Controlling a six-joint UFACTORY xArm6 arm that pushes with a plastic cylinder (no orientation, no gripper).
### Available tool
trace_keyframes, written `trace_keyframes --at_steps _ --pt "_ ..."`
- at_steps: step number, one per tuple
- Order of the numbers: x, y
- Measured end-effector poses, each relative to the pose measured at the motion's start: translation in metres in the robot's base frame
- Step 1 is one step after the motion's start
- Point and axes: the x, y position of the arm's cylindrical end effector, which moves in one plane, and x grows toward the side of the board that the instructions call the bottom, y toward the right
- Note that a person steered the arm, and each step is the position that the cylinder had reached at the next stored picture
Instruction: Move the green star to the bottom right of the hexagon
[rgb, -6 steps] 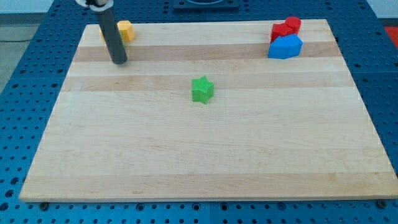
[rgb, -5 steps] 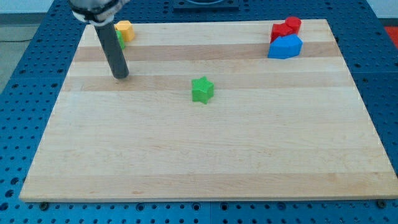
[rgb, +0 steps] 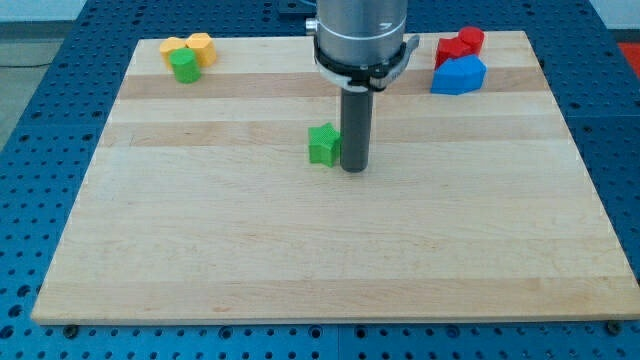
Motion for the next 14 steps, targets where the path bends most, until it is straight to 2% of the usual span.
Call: trace_keyframes --at_steps 2,5,7,9,11,14 --pt "-0.033 -0.03" --pt "-0.015 -0.118" --pt "-0.029 -0.175" --pt "-0.082 -0.166" --pt "-0.089 -0.116" --pt "-0.127 -0.159"
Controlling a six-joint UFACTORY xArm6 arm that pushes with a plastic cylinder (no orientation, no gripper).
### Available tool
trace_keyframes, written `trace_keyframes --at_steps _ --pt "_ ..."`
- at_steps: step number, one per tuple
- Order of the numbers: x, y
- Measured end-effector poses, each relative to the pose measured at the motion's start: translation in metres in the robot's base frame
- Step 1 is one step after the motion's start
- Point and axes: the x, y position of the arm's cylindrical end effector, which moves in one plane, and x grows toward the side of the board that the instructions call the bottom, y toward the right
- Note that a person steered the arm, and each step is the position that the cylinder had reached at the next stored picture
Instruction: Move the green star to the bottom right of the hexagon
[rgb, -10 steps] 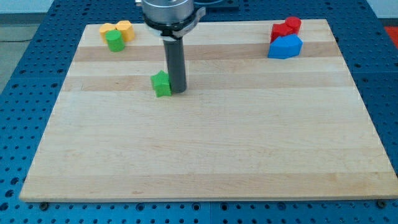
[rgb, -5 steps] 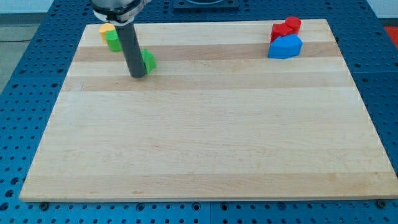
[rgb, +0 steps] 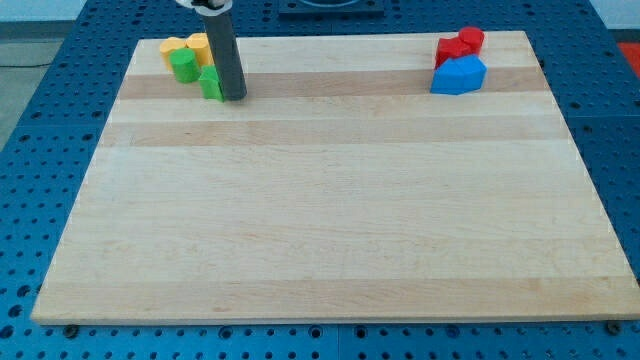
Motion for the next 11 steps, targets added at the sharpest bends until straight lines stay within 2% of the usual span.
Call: trace_keyframes --at_steps 2,3,4,8,11 --pt "0.0 0.0" --pt "0.035 -0.013" --pt "0.038 -0.049" --pt "-0.009 -0.016" --pt "-0.025 -0.012"
